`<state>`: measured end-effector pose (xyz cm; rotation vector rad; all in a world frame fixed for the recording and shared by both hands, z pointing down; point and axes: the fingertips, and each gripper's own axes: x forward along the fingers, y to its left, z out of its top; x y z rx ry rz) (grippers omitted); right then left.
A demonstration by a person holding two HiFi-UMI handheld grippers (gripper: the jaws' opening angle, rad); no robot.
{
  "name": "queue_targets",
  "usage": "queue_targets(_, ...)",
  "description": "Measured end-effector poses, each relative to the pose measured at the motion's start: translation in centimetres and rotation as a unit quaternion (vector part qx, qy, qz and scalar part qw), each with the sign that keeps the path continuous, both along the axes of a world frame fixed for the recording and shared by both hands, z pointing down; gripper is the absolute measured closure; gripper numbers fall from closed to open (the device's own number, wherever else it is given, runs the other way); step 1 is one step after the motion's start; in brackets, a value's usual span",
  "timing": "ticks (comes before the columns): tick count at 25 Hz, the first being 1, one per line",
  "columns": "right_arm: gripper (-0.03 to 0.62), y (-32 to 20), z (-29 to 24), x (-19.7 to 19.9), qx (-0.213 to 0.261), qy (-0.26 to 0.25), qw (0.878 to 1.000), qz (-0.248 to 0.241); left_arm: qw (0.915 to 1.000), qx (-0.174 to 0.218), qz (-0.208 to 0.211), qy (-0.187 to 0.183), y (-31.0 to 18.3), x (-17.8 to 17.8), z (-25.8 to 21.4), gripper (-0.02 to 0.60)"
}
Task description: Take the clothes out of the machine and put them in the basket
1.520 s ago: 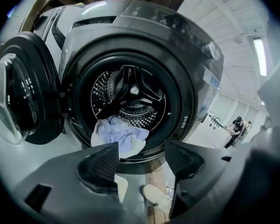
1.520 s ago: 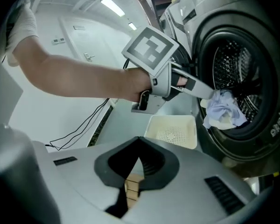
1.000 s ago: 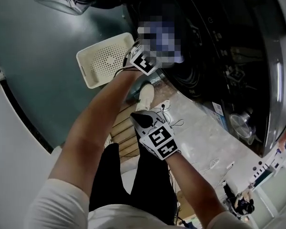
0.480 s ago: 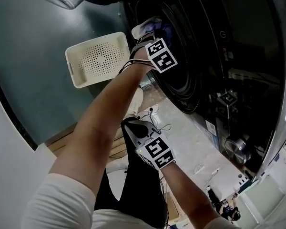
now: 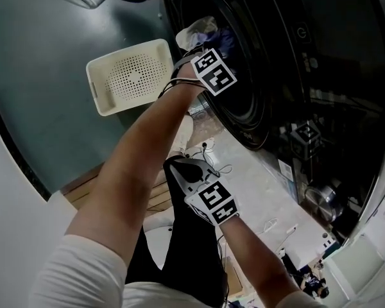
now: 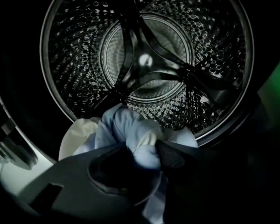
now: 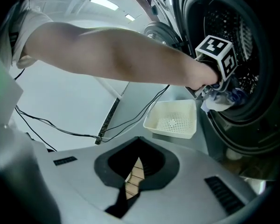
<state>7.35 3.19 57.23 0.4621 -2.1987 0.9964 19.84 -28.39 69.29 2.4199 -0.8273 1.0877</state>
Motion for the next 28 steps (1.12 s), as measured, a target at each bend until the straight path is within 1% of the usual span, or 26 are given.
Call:
queue_targets(4,0.591,0.6,-0.1,-0.3,-0.002,-0.004,1.0,-0.002,0.9999,-0.002,-0.01,0.012,0.4,-0.5,-0.5,0.426)
queue_targets(13,0.591,0.5,-0.5,-0.9,0.006,-0.009,1.0,0.003,0.999,-0.011,-0.025,0.035,1.1,-2.0,-2.3,0.446)
queue_targets(16,0.591,0.6,-0.3,-1.3,0.01,-0.009,1.0,0.005,0.9979,-0.017,-0.037,0.05,1.4,-3.2,-3.4,0.449)
queue_targets(19,0.591,0.7,-0.3,-1.9,0.013,-0.011,1.0,0.007,0.9971,-0.016,-0.038,0.063,2.0,-4.3,-4.7,0.453)
queue_targets(23,0.591,0.9,-0.8,-2.6,0.019,-0.013,1.0,0.004,0.9948,-0.007,-0.048,0.09,2.4,-5.6,-7.2,0.454)
queue_targets(28,0.591,1.1,-1.2,-3.9,0.034,-0.015,0.999,0.002,0.9896,0.009,-0.061,0.13,2.8,-7.8,-11.0,0.456)
